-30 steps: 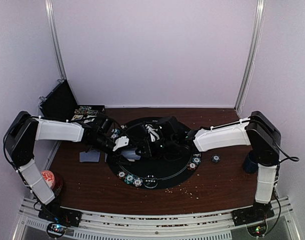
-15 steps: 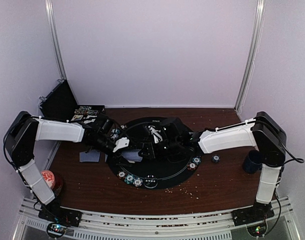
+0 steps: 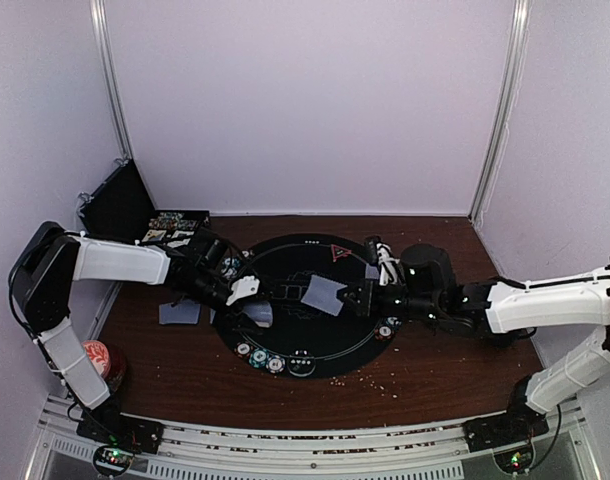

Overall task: Distribute texas hold em gaming equipment
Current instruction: Pick up the poker card from the face-down deck piles, then distribute the poker card in the dealer area.

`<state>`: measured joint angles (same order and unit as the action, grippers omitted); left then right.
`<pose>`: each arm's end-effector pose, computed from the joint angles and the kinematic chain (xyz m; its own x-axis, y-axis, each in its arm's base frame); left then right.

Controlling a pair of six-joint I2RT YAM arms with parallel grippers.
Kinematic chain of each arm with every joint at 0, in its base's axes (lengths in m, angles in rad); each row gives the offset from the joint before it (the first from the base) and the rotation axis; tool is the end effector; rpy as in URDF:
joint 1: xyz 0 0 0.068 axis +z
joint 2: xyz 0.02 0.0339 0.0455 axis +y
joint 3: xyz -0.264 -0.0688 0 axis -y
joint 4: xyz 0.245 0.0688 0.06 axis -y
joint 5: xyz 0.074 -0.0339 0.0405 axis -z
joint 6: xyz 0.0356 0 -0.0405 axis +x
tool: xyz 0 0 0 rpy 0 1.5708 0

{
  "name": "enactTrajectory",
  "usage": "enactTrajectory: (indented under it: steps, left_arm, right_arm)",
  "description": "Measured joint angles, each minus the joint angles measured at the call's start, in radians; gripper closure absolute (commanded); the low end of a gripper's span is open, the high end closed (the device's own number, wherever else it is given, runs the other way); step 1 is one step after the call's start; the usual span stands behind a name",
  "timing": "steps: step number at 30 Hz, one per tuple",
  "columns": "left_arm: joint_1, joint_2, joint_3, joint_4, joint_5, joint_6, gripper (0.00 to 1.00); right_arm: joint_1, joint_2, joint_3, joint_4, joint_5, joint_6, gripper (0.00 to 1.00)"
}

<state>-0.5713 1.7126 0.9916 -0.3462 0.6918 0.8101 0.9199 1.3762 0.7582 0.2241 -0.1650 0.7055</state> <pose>0.2652 -0.1975 0.1694 -0.0187 0.6752 -0.7374 0.9993 -0.0112 -0.0356 0.1796 0.2455 0.2376 -0.7455 0.0769 -0.6621 -0.5166 0.5611 0.6467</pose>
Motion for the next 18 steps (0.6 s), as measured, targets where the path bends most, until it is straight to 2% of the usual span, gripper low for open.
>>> enactTrajectory:
  steps: [5, 9, 18]
  left_arm:
    - [0.000, 0.001, 0.002, 0.000, 0.000, 0.000, 0.58]
    - [0.000, 0.001, 0.002, 0.000, -0.001, 0.000, 0.58]
    - [0.000, 0.003, 0.002, -0.001, -0.003, 0.000, 0.58]
  right_arm:
    - [0.023, -0.066, -0.182, 0.062, 0.177, 0.119, 1.00]
    - [0.102, -0.051, -0.272, 0.101, 0.315, 0.215, 1.00]
    - [0.250, 0.093, -0.321, 0.235, 0.486, 0.364, 1.00]
